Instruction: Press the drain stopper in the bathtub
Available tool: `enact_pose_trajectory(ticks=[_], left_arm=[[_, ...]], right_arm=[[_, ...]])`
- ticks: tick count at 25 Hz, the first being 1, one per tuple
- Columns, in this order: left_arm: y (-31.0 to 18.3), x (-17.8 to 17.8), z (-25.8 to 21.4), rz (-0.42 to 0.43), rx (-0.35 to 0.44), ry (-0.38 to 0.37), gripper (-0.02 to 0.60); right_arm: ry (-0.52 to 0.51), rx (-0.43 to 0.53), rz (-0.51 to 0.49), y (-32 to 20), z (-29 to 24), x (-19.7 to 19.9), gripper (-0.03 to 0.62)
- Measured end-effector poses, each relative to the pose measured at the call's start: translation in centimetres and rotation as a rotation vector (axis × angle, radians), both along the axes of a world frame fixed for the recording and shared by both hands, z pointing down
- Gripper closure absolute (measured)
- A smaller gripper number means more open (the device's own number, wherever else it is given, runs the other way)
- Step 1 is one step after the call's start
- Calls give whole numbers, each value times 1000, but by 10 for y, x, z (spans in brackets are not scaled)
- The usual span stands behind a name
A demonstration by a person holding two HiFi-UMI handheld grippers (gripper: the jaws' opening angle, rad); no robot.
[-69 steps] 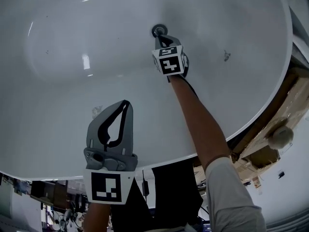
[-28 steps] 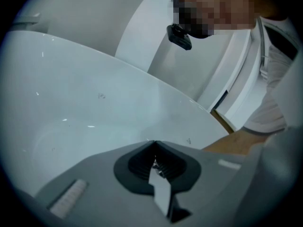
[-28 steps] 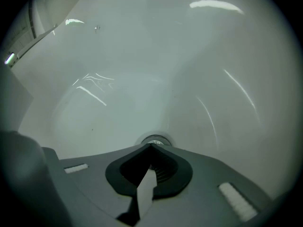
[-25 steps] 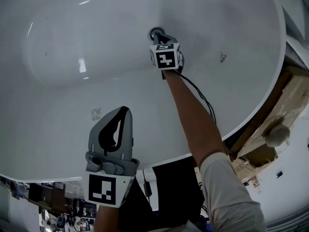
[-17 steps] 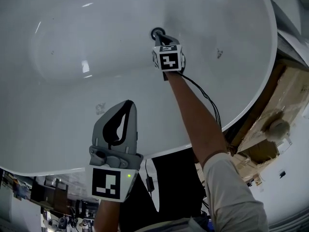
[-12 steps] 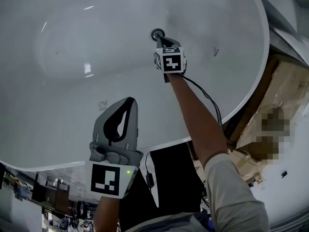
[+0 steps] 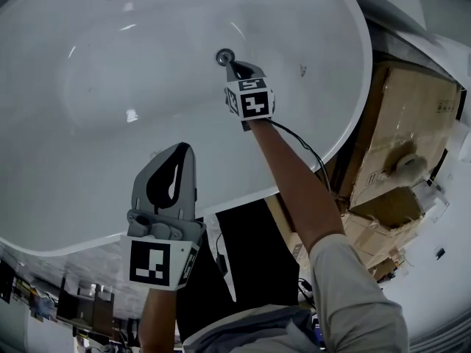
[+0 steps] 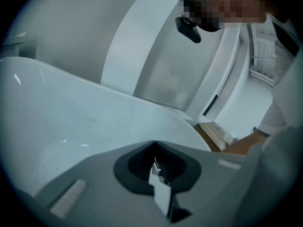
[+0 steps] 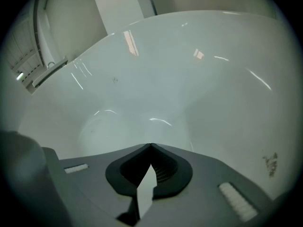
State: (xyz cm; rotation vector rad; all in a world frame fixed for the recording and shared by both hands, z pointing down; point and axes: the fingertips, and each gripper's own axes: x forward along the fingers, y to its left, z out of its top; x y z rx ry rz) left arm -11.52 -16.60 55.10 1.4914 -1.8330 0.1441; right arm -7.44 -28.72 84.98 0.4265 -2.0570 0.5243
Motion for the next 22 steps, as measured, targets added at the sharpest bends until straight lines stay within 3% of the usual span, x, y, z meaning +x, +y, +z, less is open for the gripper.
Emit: enact_pose_trajectory(ticks=[10, 22], left_arm=[[9, 5, -58, 19, 26, -16, 581], [17, 2, -111, 30, 33, -36, 581]], right_arm=[[-56, 25, -36, 8, -79, 13, 594], [-128, 29, 2, 20, -174, 34, 594]])
